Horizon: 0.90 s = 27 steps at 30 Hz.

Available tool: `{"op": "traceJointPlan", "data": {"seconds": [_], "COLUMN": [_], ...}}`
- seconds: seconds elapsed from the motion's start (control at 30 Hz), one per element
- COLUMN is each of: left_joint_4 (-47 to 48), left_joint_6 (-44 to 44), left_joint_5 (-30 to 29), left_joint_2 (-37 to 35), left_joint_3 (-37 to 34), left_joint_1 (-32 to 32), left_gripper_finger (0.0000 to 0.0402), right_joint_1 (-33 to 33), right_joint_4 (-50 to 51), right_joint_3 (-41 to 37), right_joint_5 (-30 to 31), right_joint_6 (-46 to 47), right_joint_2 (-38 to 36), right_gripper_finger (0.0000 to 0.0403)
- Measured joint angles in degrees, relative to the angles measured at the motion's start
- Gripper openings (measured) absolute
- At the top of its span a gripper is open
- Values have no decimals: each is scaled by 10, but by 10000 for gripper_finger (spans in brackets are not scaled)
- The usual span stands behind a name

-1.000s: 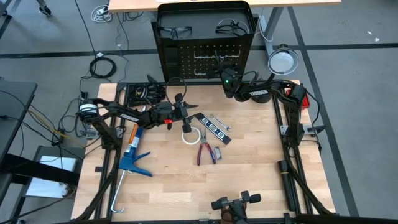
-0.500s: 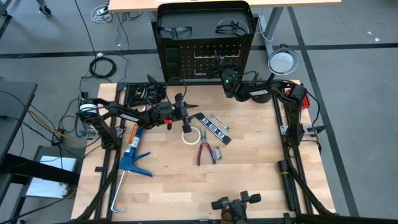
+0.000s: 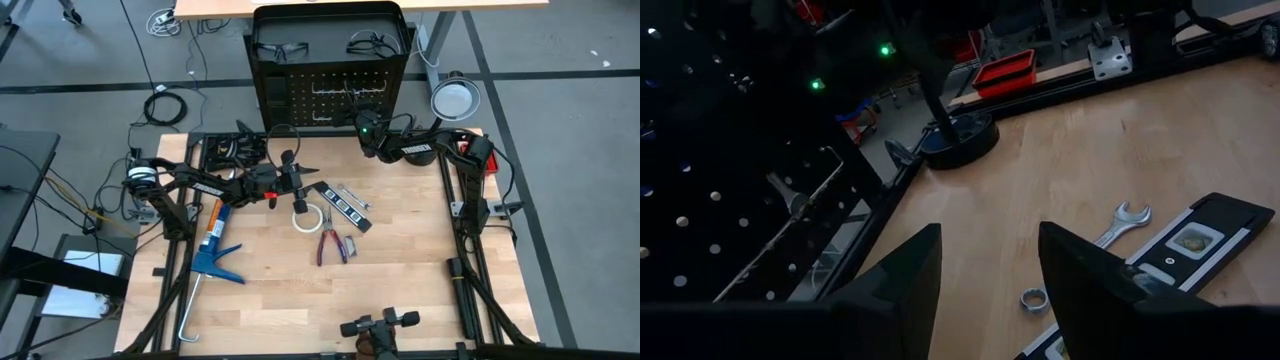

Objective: Hang tools onto peg board
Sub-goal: Unhang the silver wrench from the black peg board

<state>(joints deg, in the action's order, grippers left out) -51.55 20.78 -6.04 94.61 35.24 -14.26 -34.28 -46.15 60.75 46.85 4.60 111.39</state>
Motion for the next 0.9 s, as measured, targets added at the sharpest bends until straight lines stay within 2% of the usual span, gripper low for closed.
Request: {"op": "traceJointPlan", "data": {"seconds": [0.4, 0.9], "left_joint_4": [0, 4], "left_joint_6": [0, 0], "left_joint_5": [0, 0], "left_joint_2": [0, 0], "left_joint_3": [0, 0], "left_joint_1": [0, 0], "left_gripper_finger": [172, 172], "right_joint_1": [0, 0], "right_joint_4": [2, 4], "right_joint_3": [0, 0], "right_joint_5": [-2, -2], "right_joint_6": [6, -15], "right_joint_2": [0, 0], "right_gripper_finger": [55, 57]}}
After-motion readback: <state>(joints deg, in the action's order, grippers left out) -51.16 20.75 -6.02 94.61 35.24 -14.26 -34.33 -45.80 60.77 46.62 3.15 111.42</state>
